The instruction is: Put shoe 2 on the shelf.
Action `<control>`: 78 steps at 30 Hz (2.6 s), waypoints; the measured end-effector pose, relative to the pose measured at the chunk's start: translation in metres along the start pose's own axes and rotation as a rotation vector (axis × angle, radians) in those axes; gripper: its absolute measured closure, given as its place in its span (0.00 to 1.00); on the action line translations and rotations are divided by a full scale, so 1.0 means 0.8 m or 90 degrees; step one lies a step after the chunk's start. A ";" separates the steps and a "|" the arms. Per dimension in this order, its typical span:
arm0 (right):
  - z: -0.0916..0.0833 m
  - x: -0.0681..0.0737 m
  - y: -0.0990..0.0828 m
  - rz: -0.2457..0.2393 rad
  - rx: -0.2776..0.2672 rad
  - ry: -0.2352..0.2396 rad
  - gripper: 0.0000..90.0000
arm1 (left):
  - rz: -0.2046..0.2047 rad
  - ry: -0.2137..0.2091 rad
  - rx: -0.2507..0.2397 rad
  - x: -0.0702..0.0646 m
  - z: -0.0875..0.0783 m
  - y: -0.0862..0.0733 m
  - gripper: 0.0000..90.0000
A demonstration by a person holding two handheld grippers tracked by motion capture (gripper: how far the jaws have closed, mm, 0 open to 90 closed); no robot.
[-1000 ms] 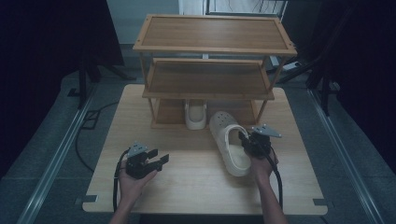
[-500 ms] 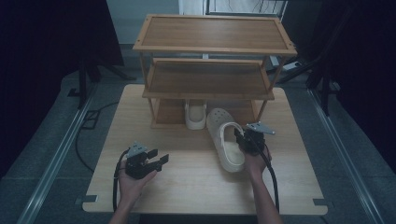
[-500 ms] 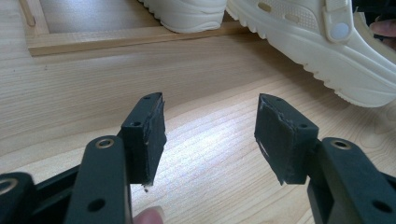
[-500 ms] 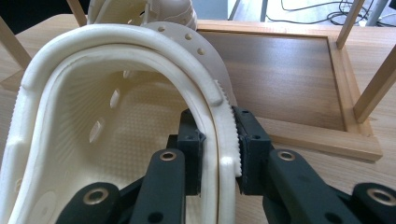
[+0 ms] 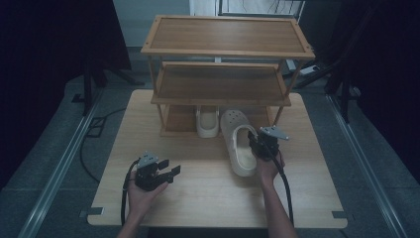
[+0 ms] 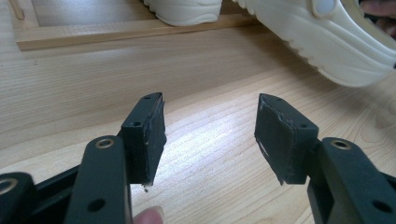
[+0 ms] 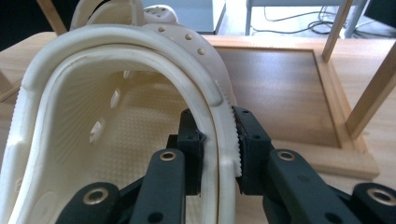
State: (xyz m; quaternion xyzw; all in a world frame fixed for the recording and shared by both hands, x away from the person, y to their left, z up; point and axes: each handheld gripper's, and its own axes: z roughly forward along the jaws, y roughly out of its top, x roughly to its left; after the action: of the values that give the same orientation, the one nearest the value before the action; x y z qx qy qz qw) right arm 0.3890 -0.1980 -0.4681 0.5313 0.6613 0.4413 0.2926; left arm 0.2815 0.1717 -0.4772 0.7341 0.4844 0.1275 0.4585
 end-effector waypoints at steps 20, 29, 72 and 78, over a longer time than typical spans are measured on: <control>0.070 0.006 0.007 0.000 0.007 -0.064 0.80 | -0.002 0.003 0.004 0.003 0.002 -0.002 0.48; 0.049 0.003 0.010 -0.002 0.006 -0.014 0.57 | 0.001 0.004 0.009 0.002 0.005 -0.004 0.48; -0.080 0.013 -0.070 -0.120 0.137 0.162 1.00 | 0.018 0.000 0.006 -0.010 -0.001 0.001 0.48; -0.070 0.017 -0.066 -0.117 0.130 0.160 1.00 | 0.017 0.000 0.009 -0.010 0.000 0.000 0.48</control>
State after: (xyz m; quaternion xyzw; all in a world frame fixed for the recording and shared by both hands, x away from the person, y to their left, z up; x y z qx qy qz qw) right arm 0.3142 -0.2022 -0.4895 0.4362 0.7798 0.4062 0.1915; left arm 0.2779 0.1650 -0.4751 0.7439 0.4752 0.1300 0.4516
